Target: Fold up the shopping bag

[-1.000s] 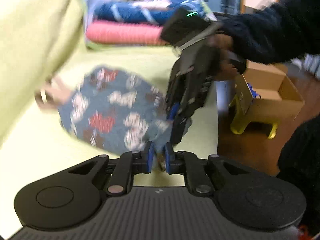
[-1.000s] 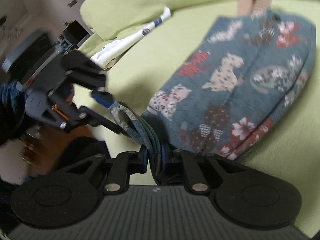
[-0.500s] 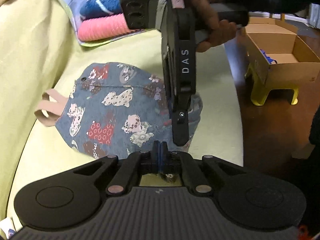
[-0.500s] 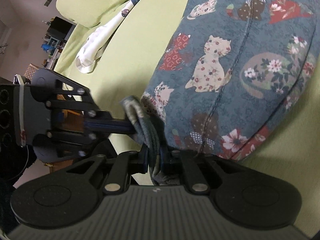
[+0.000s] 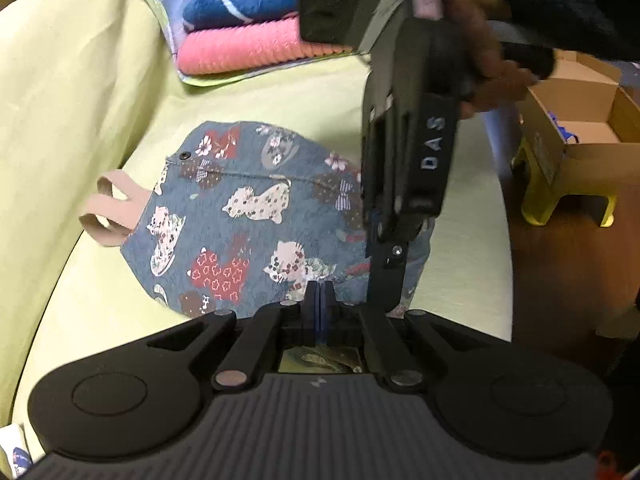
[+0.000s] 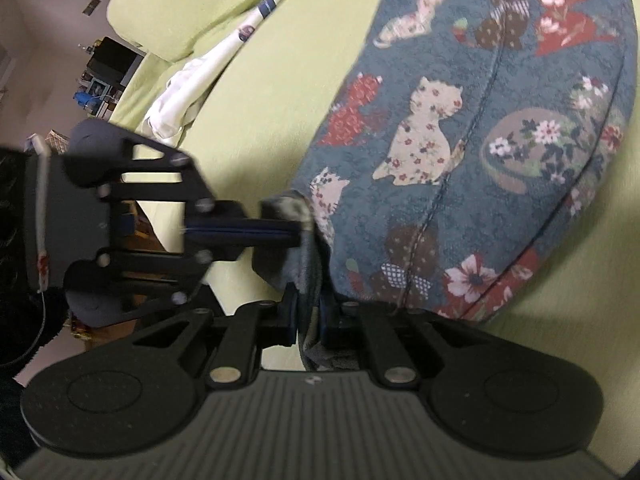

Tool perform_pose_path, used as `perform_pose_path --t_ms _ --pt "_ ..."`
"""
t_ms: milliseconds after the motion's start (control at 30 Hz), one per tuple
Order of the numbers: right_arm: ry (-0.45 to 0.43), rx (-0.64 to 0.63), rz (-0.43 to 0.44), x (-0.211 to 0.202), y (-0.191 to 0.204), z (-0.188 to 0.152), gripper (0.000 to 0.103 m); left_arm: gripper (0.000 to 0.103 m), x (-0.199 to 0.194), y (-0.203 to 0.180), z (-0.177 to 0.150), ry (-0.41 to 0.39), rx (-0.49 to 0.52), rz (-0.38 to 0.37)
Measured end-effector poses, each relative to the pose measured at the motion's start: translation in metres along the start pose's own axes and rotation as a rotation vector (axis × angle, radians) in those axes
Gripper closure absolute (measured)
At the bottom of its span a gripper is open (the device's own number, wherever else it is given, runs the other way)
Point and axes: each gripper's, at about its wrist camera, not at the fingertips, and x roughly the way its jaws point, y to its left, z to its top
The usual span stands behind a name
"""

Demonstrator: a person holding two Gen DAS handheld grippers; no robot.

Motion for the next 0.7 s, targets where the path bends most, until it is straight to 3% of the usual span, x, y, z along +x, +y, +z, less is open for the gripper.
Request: perform_pose_path --t_ms 67,200,300,367,400,533,567,700 --pt "-0.061 -0.022 -0.042 -0.003 0.009 -0.007 0.097 0.103 0.000 -0.001 0.000 0.010 -0.011 0.001" --pt "-0.236 -0.174 -0.242 -0.005 0.050 -0.041 0.091 0.103 0.002 -0.002 0.003 0.020 -0.021 -0.006" --pt "-0.379 -0.336 -0.486 0.004 0.085 -0.075 0.084 0.103 0.007 -0.002 0.007 0.035 -0.016 -0.005" --pt "-0.476 -0.457 -0.675 0.012 0.109 -0.099 0.070 0.103 0.010 -0.001 0.009 0.043 -0.016 -0.007" --pt "-0.510 -0.503 -0.731 0.014 0.117 -0.108 0.070 0.103 0.011 -0.001 0.009 0.045 -0.014 -0.007" --pt "-0.577 -0.633 -0.750 0.022 0.122 -0.128 0.078 0.103 0.014 0.001 0.011 0.056 -0.032 -0.008" --pt "-0.572 -0.674 -0.779 0.027 0.120 -0.129 0.089 0.103 0.015 0.000 0.011 0.058 -0.036 -0.004" --pt "-0.548 -0.801 -0.835 0.048 0.103 -0.129 0.090 0.103 0.017 -0.003 0.007 0.043 -0.060 0.012"
